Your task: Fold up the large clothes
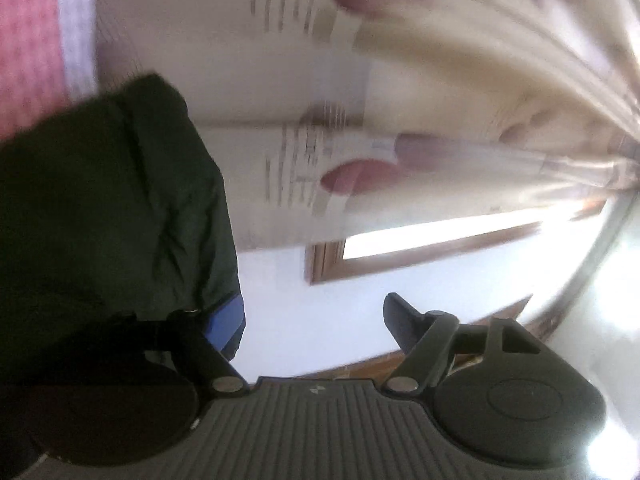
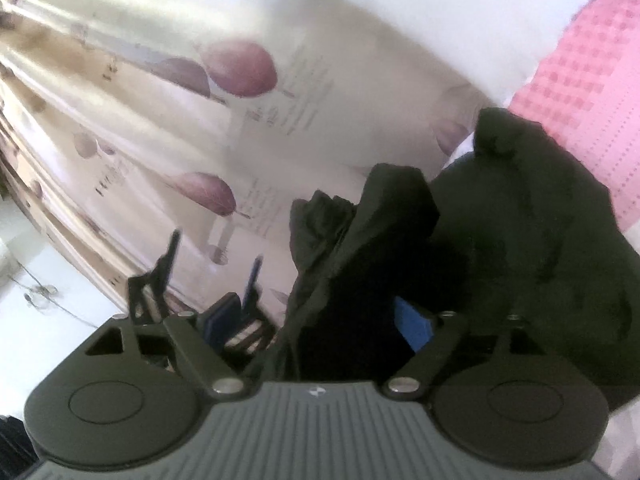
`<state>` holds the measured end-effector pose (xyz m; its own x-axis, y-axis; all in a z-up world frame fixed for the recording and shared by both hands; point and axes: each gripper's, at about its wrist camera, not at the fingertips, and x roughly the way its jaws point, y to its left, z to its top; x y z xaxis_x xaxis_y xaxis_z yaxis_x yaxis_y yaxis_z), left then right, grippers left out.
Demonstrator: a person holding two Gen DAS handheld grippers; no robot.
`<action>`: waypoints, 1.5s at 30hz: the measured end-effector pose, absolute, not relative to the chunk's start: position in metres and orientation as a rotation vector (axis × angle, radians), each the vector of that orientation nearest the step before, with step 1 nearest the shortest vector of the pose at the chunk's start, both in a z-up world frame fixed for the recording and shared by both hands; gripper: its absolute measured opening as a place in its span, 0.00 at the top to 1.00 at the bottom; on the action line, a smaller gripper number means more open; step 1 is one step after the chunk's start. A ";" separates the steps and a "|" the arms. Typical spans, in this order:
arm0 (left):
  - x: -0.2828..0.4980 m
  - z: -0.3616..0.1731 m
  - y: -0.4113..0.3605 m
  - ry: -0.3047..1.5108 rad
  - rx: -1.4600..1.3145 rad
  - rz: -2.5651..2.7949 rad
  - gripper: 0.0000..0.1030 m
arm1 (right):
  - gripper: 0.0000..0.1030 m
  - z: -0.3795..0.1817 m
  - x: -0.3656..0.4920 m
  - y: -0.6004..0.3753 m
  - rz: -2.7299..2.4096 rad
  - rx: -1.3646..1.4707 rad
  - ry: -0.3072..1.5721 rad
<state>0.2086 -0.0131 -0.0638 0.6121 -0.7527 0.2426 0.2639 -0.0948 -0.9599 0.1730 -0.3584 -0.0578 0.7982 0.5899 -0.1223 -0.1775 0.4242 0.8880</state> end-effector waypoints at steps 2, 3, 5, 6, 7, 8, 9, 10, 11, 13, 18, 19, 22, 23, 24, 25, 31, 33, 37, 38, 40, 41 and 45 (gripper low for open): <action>0.186 -0.056 0.001 0.455 -1.299 -0.845 0.28 | 0.52 -0.052 0.183 -0.353 0.475 0.960 0.477; 0.176 -0.051 -0.003 0.472 -1.213 -0.842 0.28 | 0.66 -0.050 0.190 -0.349 0.463 0.930 0.497; 0.164 -0.053 -0.008 0.546 -1.113 -0.872 0.29 | 0.74 -0.048 0.198 -0.346 0.457 0.896 0.527; 0.157 -0.056 -0.010 0.580 -1.089 -0.902 0.29 | 0.75 -0.047 0.202 -0.345 0.459 0.876 0.531; 0.150 -0.062 -0.012 0.599 -1.083 -0.947 0.29 | 0.77 -0.045 0.208 -0.345 0.454 0.862 0.538; 0.145 -0.068 -0.018 0.611 -1.082 -0.979 0.29 | 0.77 -0.045 0.215 -0.348 0.454 0.872 0.545; 0.146 -0.073 -0.028 0.628 -1.080 -0.991 0.29 | 0.77 -0.044 0.225 -0.352 0.460 0.895 0.555; 0.146 -0.079 -0.036 0.642 -1.087 -1.012 0.29 | 0.78 -0.042 0.232 -0.354 0.452 0.903 0.562; 0.146 -0.087 -0.045 0.647 -1.105 -1.044 0.29 | 0.78 -0.040 0.238 -0.357 0.442 0.905 0.571; 0.151 -0.096 -0.064 0.665 -1.075 -1.054 0.29 | 0.77 -0.038 0.257 -0.358 0.464 0.899 0.620; 0.151 -0.104 -0.086 0.634 -0.977 -1.082 0.29 | 0.32 -0.032 0.266 -0.359 0.427 0.835 0.715; 0.151 -0.107 -0.085 0.625 -0.951 -1.091 0.29 | 0.05 -0.028 0.264 -0.358 0.426 0.817 0.706; 0.155 -0.111 -0.094 0.608 -0.921 -1.109 0.29 | 0.00 -0.020 0.264 -0.348 0.444 0.763 0.690; 0.154 -0.112 -0.094 0.594 -0.906 -1.112 0.29 | 0.00 -0.019 0.269 -0.342 0.452 0.734 0.703; 0.149 -0.114 -0.093 0.585 -0.895 -1.116 0.28 | 0.00 -0.020 0.272 -0.335 0.439 0.697 0.724; 0.147 -0.114 -0.093 0.580 -0.880 -1.119 0.28 | 0.01 -0.023 0.278 -0.327 0.433 0.658 0.752; 0.134 -0.104 -0.070 0.590 -0.863 -1.097 0.27 | 0.71 -0.032 0.297 -0.284 0.504 0.405 0.763; 0.130 -0.093 -0.049 0.573 -0.853 -1.064 0.17 | 0.80 -0.016 0.298 -0.281 0.528 0.348 0.733; 0.120 -0.078 0.000 0.477 -0.880 -0.914 0.02 | 0.89 0.026 0.294 -0.293 0.573 0.333 0.626; 0.120 -0.074 0.007 0.470 -0.859 -0.876 0.00 | 0.90 0.035 0.293 -0.300 0.574 0.334 0.609; 0.120 -0.068 0.012 0.466 -0.777 -0.803 0.01 | 0.92 0.048 0.290 -0.318 0.562 0.327 0.575; 0.122 -0.068 0.012 0.471 -0.757 -0.783 0.01 | 0.92 0.049 0.289 -0.330 0.550 0.336 0.567; 0.139 -0.078 0.001 0.549 -0.775 -0.752 0.01 | 0.93 0.035 0.276 -0.388 0.456 0.430 0.540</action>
<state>0.1392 0.0006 -0.0783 0.6172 -0.7689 -0.1670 0.3927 0.4850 -0.7814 0.2763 -0.3884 0.0348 0.7645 0.5151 -0.3876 -0.2959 0.8145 0.4990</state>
